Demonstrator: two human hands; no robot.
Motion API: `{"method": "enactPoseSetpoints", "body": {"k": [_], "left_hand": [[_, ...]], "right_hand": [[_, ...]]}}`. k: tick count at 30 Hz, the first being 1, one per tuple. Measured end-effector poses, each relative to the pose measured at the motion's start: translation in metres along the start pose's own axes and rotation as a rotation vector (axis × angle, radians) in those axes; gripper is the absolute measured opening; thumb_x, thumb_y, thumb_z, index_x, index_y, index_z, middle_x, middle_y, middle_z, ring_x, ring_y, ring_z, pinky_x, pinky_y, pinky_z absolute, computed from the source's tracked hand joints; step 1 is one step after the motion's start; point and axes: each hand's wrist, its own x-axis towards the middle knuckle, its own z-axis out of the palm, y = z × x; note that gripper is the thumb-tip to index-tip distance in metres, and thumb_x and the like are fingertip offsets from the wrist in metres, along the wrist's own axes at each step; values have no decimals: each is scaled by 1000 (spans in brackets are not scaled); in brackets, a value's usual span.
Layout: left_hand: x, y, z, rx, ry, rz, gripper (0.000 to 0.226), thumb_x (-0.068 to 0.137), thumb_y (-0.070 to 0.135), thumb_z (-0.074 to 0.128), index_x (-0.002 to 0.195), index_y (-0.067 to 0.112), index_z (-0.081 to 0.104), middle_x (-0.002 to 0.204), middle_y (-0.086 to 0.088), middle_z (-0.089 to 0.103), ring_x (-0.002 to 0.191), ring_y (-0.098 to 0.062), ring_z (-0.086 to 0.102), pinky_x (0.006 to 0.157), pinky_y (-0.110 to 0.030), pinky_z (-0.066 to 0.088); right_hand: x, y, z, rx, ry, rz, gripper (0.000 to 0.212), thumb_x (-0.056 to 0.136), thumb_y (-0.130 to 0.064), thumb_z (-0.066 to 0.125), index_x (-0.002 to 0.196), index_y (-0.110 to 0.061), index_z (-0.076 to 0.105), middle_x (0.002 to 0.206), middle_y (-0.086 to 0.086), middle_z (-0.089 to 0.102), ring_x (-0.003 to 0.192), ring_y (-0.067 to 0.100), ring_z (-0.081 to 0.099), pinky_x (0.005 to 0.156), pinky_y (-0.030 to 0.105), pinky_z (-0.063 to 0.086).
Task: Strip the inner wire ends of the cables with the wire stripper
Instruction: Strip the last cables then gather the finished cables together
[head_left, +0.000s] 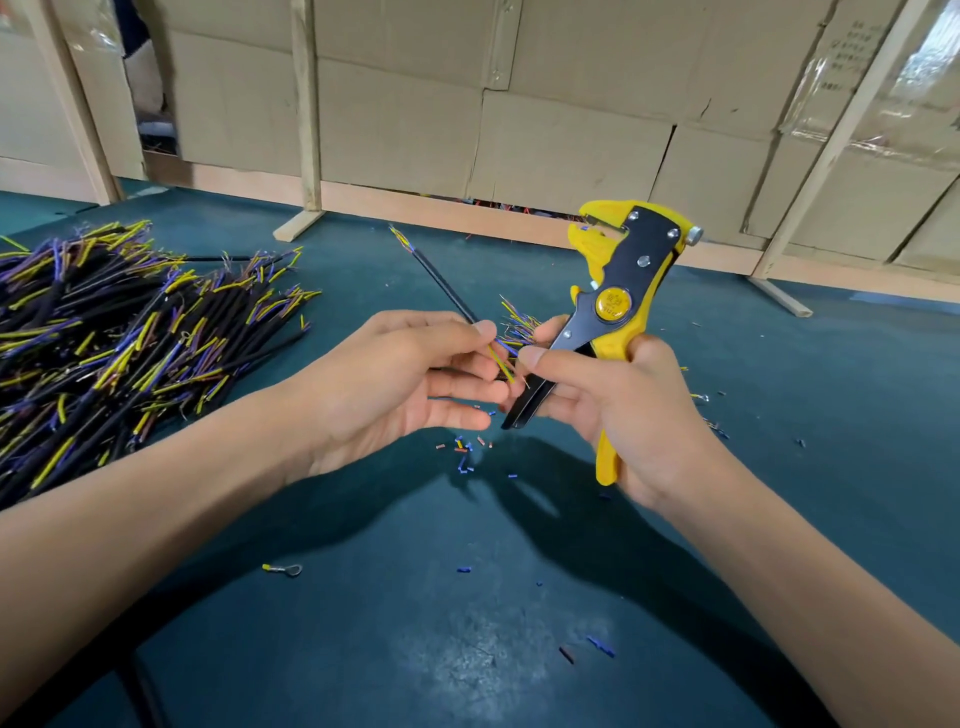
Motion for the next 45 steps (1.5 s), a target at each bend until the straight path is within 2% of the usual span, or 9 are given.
{"method": "enactPoseSetpoints", "body": {"k": [3, 6, 11, 16, 24, 29, 35, 41, 45], "left_hand": [[0, 1, 2, 26, 0, -5, 18, 97, 15, 58, 86, 4, 67, 87, -18, 71, 79, -28, 72, 58, -30, 56], [0, 1, 4, 58, 35, -16, 29, 96, 9, 51, 72, 8, 66, 72, -13, 62, 61, -24, 63, 56, -32, 54], [1, -1, -2, 118, 25, -17, 35, 94, 14, 64, 59, 15, 63, 61, -7, 51, 55, -19, 53, 57, -32, 53], [0, 1, -10, 144, -64, 10, 17, 90, 20, 67, 87, 4, 64, 94, -21, 72, 85, -30, 71, 67, -36, 57], [-1, 2, -5, 138, 4, 21, 13, 96, 10, 60, 92, -1, 64, 67, -8, 51, 61, -19, 50, 54, -30, 50], [-1, 8, -6, 30, 161, 183, 13, 96, 11, 60, 85, 6, 65, 66, -5, 50, 60, -17, 46, 54, -29, 46], [-4, 13, -2, -73, 276, 352, 22, 99, 16, 58, 77, 16, 62, 72, -3, 53, 68, -16, 51, 62, -35, 52], [-7, 8, 16, -218, 294, 379, 14, 100, 14, 58, 87, 9, 59, 71, -5, 51, 79, -20, 57, 66, -39, 58], [-8, 6, 21, -243, 324, 387, 20, 100, 13, 58, 81, 8, 60, 73, -6, 49, 82, -21, 56, 66, -39, 59]], "right_hand": [[-1, 1, -1, -8, 5, -13, 19, 82, 9, 74, 92, -4, 64, 77, 16, 71, 74, 42, 71, 69, 46, 61], [-4, 5, 4, -15, 0, -9, 17, 85, 10, 71, 90, -5, 65, 76, 15, 69, 69, 38, 70, 71, 49, 61], [-6, 7, 7, -43, -44, -18, 17, 87, 10, 70, 88, -6, 64, 73, 13, 67, 65, 33, 66, 74, 55, 62], [-5, 5, 5, -28, -33, -11, 17, 86, 9, 72, 88, -6, 64, 73, 16, 69, 66, 35, 67, 71, 52, 62], [-2, 6, 2, -2, -24, -2, 19, 73, -4, 75, 88, -3, 64, 69, 13, 66, 63, 35, 65, 68, 49, 61], [-7, 9, 5, 164, -224, 85, 2, 86, -8, 67, 85, -7, 66, 79, 20, 63, 69, 37, 63, 74, 57, 58], [-15, 13, 11, 302, -467, 151, 5, 89, -7, 60, 88, -2, 58, 81, 20, 60, 73, 35, 62, 74, 55, 55], [-17, 17, 14, 264, -572, 148, 8, 88, -10, 60, 90, -2, 58, 82, 18, 62, 74, 34, 62, 76, 55, 55], [-17, 18, 13, 255, -573, 134, 7, 89, -9, 60, 91, -3, 58, 81, 18, 63, 74, 34, 62, 77, 54, 55]]}}
